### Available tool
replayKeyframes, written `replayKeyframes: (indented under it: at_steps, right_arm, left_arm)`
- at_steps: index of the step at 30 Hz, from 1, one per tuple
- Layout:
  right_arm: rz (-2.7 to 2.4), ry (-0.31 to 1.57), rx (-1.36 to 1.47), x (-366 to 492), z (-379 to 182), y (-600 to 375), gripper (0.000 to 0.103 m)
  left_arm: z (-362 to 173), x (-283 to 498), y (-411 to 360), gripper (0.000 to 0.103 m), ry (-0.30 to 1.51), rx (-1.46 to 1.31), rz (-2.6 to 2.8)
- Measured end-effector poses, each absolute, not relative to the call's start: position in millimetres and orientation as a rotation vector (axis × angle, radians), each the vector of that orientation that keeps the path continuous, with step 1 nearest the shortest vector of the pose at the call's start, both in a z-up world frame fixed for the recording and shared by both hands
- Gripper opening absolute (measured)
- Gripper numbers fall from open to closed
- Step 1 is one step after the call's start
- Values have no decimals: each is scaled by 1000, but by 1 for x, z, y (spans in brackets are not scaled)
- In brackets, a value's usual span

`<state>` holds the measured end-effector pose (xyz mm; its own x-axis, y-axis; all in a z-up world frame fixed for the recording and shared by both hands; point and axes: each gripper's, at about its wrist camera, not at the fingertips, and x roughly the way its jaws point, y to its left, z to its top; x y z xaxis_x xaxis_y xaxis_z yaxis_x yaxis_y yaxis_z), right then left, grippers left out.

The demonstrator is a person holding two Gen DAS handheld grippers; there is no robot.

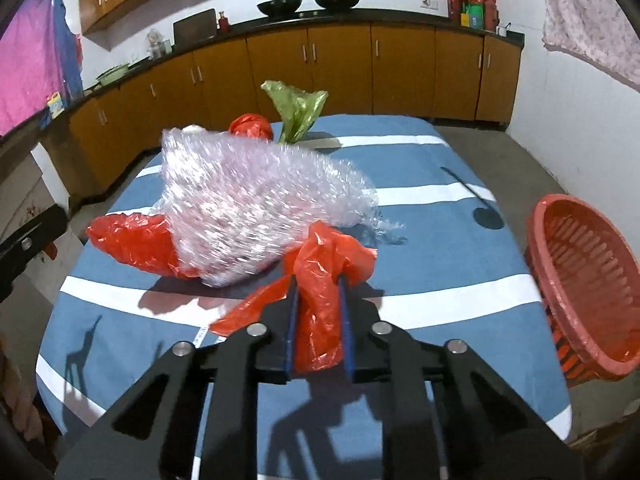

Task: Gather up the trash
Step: 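Return to the table and grasp another red bag with the right tool, then grasp bubble wrap with left tool while right tool carries red bag to basket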

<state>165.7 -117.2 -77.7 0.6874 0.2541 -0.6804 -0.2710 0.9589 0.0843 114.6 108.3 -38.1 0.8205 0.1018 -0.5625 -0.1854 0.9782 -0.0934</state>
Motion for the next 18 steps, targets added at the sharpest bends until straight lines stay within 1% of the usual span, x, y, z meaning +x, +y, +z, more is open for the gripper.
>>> replayKeyframes:
  at_steps: [13,18]
  right_arm:
    - [226,745,-22,164,-76,-157,12]
    - [217,718,2,156,-68,-178,11]
  left_arm:
    - [-37,177,53,86,626,-129,-2]
    - [-41,184,41,81,646,-124,-35]
